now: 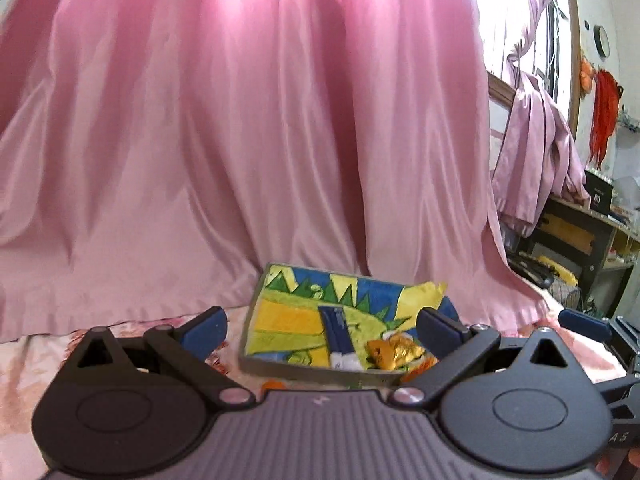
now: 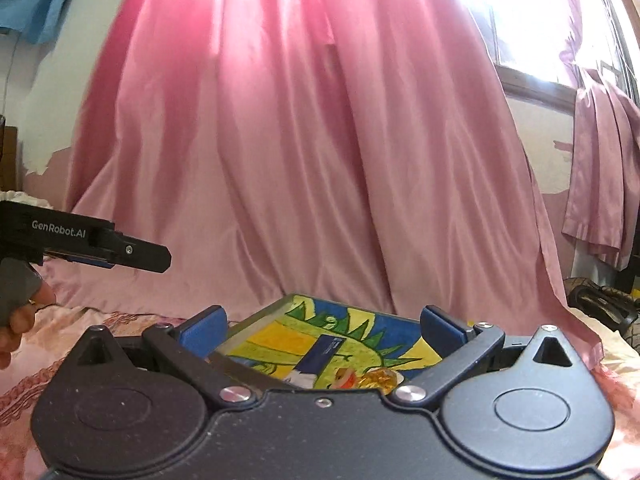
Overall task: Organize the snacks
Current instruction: 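Raise both tools away from the tray back over the pile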
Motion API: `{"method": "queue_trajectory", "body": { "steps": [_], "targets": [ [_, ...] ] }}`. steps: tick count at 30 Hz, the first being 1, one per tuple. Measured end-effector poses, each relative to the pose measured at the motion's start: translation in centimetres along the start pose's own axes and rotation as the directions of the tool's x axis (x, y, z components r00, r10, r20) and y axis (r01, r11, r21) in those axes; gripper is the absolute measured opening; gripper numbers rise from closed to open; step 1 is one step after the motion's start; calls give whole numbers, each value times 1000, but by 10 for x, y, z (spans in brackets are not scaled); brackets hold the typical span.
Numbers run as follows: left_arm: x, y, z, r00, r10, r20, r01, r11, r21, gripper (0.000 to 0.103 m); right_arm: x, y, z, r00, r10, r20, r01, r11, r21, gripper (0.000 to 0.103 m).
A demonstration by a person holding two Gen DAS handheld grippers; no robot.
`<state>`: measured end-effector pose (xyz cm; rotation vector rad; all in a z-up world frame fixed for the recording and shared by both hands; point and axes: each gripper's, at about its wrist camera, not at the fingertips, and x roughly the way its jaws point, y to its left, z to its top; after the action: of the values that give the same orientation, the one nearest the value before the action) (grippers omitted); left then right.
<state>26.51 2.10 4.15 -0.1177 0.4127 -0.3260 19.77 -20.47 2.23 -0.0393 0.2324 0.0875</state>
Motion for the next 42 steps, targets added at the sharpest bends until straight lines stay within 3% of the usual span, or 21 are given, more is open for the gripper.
{"method": "queue_trajectory", "body": {
  "steps": [9,17,28,42],
  "targets": [
    [-56,-3,-30,999,40,-13,-40,999,28,103,-44,25,-14,999,30,-35,-30,1000,8,102],
    [-80,-2,-71,996,67,-57,-66,998,20,103,-75,35,-35,994,27,-106,-25,1000,19,102],
    [-91,4,-113,981,115,-156,-116,993,0,103,-88,36,-63,976,-2,-220,5,1000,13,102],
    [-83,-2,-129,956,127,-263,-114,991,66,103,-76,32,-88,948,18,-318,1,998,59,102]
  ]
}}
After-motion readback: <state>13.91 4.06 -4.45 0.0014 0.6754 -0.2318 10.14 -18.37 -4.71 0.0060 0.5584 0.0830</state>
